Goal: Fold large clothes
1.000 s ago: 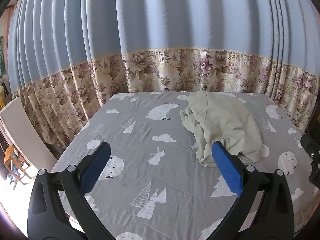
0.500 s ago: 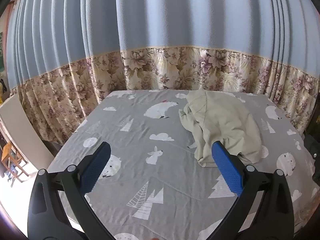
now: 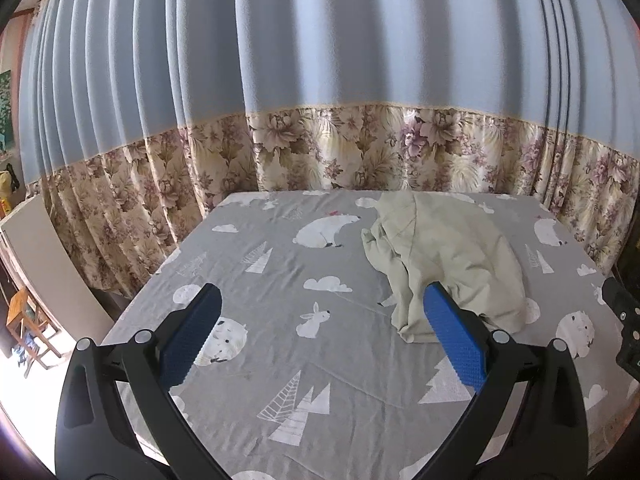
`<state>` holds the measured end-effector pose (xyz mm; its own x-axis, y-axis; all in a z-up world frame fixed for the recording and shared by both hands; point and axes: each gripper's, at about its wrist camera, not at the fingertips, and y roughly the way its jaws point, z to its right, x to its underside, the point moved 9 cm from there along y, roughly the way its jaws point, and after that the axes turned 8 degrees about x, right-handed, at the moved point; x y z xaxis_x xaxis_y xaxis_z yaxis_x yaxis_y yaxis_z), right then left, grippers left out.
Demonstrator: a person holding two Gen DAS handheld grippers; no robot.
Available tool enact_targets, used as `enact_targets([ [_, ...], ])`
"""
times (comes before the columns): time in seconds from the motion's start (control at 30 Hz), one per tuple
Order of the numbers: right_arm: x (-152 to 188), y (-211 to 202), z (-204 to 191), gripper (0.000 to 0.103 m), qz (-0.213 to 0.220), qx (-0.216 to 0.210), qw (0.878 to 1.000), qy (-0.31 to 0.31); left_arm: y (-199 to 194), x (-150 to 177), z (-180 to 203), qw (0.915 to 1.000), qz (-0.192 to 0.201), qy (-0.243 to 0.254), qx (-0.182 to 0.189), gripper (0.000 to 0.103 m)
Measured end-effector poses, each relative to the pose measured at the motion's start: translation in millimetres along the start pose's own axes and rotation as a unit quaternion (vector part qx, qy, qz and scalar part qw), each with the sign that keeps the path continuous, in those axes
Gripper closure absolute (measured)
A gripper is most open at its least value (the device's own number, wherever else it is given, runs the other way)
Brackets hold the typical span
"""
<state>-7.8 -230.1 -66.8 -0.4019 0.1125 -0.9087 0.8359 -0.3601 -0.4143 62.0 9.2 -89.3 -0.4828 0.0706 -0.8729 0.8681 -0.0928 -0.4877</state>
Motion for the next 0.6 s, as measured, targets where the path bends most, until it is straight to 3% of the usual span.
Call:
enact_targets([
  [0.6, 2, 8, 0, 0.002, -0.01, 0.003, 1.0, -0.003, 12, 8, 3, 0.9997, -0.025, 0.001, 0.005, 0.003],
])
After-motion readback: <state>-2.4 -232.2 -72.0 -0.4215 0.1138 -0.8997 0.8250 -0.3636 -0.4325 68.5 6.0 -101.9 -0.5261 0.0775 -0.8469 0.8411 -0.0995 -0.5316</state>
